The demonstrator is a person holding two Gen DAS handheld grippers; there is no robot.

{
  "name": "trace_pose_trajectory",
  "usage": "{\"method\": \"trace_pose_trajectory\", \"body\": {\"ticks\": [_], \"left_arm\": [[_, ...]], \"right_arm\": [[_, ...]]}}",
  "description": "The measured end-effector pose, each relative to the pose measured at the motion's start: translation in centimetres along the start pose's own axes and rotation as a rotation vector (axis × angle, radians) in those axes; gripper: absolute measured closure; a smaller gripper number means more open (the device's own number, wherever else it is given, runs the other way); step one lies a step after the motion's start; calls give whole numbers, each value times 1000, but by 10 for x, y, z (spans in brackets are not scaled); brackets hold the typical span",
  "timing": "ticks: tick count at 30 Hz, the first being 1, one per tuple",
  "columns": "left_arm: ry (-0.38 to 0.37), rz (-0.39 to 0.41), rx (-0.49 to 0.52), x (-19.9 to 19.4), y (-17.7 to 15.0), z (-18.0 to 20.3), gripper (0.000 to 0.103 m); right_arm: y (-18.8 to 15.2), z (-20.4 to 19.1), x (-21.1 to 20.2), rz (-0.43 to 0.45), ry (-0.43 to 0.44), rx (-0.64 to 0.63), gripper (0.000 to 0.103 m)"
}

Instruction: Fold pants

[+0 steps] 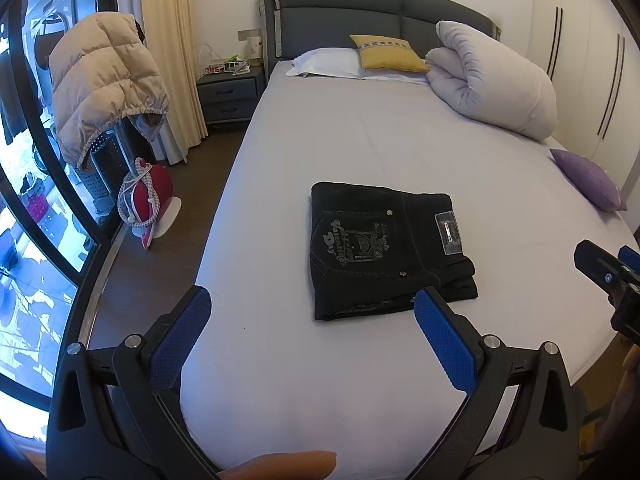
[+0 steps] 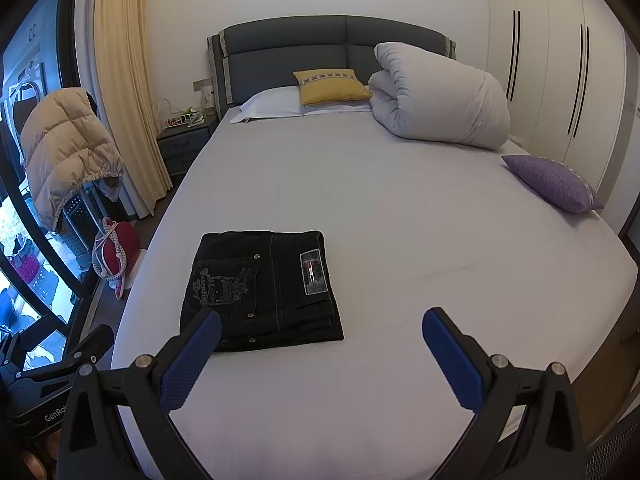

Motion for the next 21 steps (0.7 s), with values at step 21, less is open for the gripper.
{"method": "trace_pose_trajectory", "body": {"ticks": [21], "left_arm": [[-4,-9,2,2,-2,1,0]], "right_arm": [[-8,0,1,-10,1,0,0]]}}
Point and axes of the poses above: each gripper's, at about its wrist camera, not at the fingertips, and x roughly the way its jaws point, z to its right, y to its top, the point moved 5 cm from there along x, roughly the way its jaws point, and after that the axes turned 5 degrees about y, right-handed, at the moved point
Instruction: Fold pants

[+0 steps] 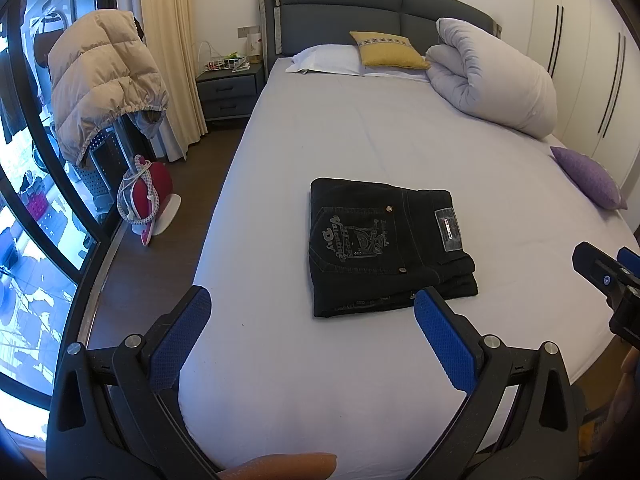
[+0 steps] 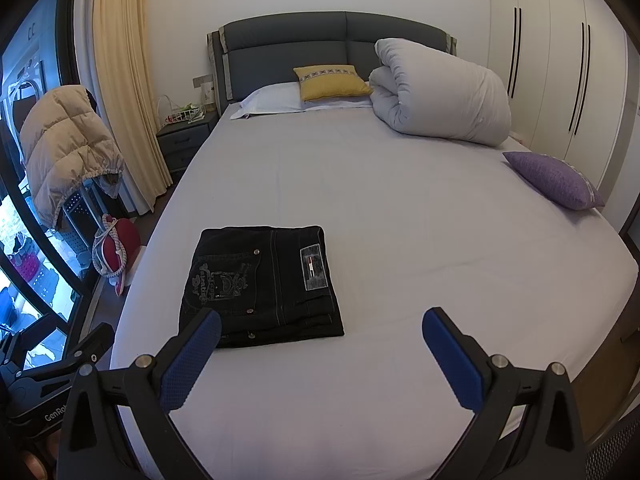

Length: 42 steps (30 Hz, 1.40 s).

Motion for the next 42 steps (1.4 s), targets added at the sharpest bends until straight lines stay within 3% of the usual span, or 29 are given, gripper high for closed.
{"method": "trace_pose_trajectory", "body": {"ticks": [42], "left_arm": [[1,-17,2,2,-5,-4,0]], "right_arm": [[-11,3,4,-26,3,-3,0]]}}
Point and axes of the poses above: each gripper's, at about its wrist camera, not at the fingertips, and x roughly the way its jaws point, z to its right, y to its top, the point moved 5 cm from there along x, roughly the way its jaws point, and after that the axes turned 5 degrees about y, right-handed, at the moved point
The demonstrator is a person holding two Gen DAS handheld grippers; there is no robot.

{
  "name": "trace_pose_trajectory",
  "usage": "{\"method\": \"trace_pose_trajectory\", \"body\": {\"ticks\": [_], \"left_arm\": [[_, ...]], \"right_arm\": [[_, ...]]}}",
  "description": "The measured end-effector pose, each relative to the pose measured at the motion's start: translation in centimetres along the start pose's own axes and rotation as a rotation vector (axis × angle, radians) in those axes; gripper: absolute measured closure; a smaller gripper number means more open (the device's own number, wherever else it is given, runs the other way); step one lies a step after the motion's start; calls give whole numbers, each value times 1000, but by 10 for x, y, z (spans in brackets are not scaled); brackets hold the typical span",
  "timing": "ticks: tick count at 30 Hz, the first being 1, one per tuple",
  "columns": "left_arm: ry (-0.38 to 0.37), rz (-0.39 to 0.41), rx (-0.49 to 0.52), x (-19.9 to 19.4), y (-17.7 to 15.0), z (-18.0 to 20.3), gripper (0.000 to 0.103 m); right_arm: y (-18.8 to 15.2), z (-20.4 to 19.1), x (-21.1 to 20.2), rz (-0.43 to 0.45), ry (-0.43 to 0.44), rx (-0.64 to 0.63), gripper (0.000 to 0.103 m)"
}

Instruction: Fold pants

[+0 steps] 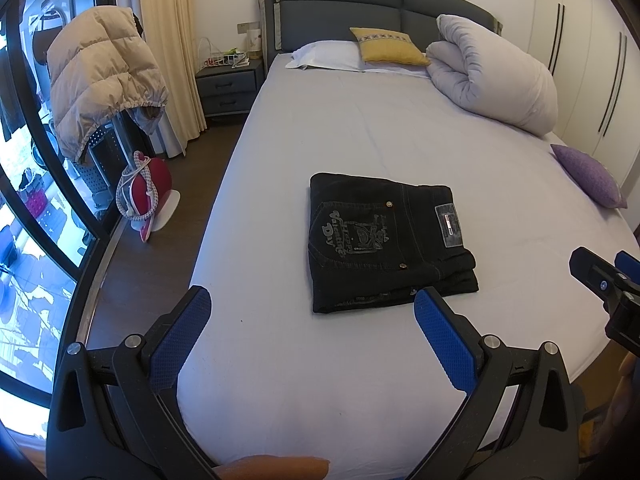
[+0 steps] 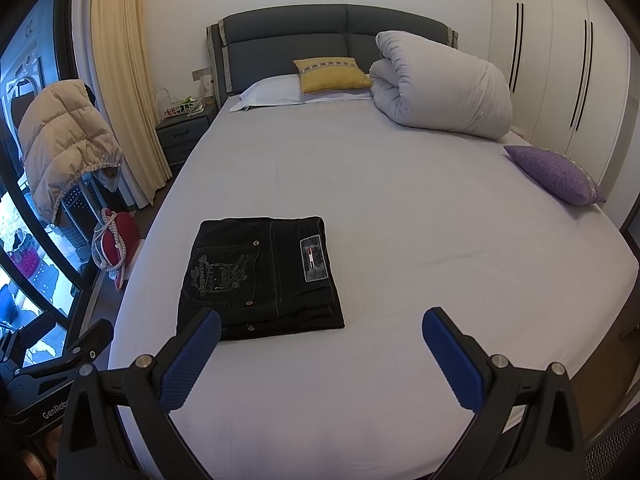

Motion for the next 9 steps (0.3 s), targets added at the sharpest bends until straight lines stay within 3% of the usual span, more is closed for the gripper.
{"method": "trace_pose_trajectory", "body": {"ticks": [9], "left_arm": [[4,-15,-6,5,-1,-2,0]], "right_arm": [[0,4,3,-14,7,0,0]]}}
Point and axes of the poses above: each gripper's, at about its wrist camera, not at the fingertips, and x roughly the way its jaws point, z to its right, y to its top, the point moved 5 cm from there along x, roughly the way its jaws point, and after that the axes turned 5 degrees about y, right-handed, at the moved point
